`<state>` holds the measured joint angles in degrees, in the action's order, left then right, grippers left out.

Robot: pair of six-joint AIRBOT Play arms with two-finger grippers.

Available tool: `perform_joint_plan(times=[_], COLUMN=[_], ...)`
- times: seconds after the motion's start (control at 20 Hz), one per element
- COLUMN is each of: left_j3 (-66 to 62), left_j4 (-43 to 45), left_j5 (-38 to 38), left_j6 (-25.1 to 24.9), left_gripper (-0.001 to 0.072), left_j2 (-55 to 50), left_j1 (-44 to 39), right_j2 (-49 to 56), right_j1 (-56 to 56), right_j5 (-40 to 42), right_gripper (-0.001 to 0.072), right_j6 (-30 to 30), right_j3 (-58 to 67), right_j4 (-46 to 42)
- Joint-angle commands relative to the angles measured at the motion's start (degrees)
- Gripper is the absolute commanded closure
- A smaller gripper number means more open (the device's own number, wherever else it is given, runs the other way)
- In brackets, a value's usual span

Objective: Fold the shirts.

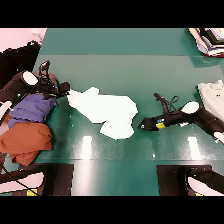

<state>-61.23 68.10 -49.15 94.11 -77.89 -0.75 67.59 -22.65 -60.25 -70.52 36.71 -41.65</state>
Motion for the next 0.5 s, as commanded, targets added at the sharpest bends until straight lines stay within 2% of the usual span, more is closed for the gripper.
perform_joint_plan(times=[0.0,0.25,0.35,0.4,0.45], left_j3=[-0.1,-0.1,-0.1,-0.1,-0.1], left_j4=[0.0,0.1,0.5,0.5,0.5], left_j5=[-0.9,-2.8,-4.1,-4.7,-5.0], left_j6=[-0.1,-0.1,-0.1,-0.4,-1.4], left_gripper=[0.0671,0.0672,0.0673,0.0679,0.068], left_j2=[0.0,0.0,0.0,0.0,0.4], left_j1=[0.0,0.0,0.0,0.0,0.0], right_j2=[1.3,11.0,13.6,14.2,14.3], right_j1=[-3.8,-8.0,-9.1,-9.1,-9.0], right_j5=[5.1,3.7,2.6,1.7,0.8], right_gripper=[0.0348,0.035,0.0469,0.0631,0.0695], right_j6=[0.2,0.5,0.5,0.5,0.4], right_j3=[-1.0,6.1,9.0,10.0,10.8], right_j4=[1.7,0.8,-2.3,-4.3,-6.4])
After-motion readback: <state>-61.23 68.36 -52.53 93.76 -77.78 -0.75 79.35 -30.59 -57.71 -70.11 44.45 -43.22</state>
